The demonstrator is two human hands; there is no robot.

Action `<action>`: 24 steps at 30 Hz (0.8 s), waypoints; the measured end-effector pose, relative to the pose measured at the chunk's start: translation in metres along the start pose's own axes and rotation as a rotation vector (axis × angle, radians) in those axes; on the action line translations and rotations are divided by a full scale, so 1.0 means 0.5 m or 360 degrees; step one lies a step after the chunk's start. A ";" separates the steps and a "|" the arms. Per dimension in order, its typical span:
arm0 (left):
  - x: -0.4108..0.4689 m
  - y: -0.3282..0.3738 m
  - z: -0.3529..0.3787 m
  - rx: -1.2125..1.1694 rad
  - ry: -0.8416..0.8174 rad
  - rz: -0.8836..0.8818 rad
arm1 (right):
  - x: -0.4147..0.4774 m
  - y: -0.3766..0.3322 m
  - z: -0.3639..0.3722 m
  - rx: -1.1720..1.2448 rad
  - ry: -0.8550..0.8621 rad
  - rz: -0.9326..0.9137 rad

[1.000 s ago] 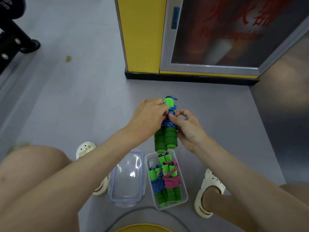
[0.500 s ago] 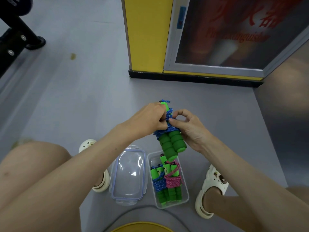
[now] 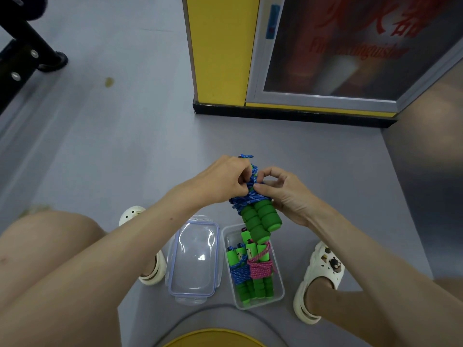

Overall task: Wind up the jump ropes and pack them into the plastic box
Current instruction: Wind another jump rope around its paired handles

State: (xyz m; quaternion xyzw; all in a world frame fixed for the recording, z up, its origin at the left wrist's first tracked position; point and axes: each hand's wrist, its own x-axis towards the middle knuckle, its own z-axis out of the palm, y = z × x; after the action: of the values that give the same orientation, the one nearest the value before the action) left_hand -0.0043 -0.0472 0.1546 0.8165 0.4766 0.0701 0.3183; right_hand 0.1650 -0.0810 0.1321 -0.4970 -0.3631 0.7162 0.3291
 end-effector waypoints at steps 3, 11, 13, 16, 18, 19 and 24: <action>0.002 -0.002 0.004 0.0024 -0.0016 -0.0051 | 0.001 0.003 0.000 -0.0135 0.0000 -0.0004; -0.004 0.005 0.036 0.0574 -0.0013 0.0006 | 0.010 0.019 0.007 -0.0234 0.0069 0.0052; -0.005 0.005 0.042 0.0594 -0.0016 0.0032 | 0.012 0.017 0.004 -0.0325 0.0062 0.0060; -0.007 -0.001 0.053 0.0544 -0.0004 0.0036 | 0.012 0.014 0.000 -0.0427 0.0050 0.0065; -0.008 -0.007 0.057 0.0442 -0.0022 0.0002 | 0.011 0.014 0.000 -0.0474 0.0043 0.0073; -0.008 -0.010 0.058 0.0366 -0.0036 -0.0027 | 0.010 0.014 0.001 -0.0491 0.0041 0.0080; -0.018 0.003 0.059 0.0400 0.0018 -0.0053 | 0.009 0.007 0.018 -0.0782 0.0115 0.0015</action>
State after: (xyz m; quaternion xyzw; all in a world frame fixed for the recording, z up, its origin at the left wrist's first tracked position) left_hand 0.0043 -0.0684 0.1337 0.8414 0.4970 0.0090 0.2120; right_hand 0.1547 -0.0809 0.1291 -0.5890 -0.5121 0.5896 0.2078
